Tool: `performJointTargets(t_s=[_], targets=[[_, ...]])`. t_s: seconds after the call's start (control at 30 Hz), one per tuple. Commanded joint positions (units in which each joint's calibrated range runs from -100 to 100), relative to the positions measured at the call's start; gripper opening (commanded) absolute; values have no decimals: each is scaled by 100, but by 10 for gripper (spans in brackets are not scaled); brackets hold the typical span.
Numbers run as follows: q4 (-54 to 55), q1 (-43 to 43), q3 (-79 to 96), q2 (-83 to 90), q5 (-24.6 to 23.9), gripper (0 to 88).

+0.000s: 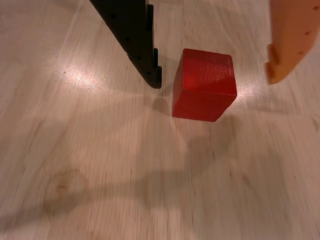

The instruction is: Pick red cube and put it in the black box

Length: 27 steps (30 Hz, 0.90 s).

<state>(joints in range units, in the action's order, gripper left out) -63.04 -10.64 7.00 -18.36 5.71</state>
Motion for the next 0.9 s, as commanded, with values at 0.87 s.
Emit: performJointTargets(t_s=[0.87], targets=[[227,-41,-247,123,-138,10]])
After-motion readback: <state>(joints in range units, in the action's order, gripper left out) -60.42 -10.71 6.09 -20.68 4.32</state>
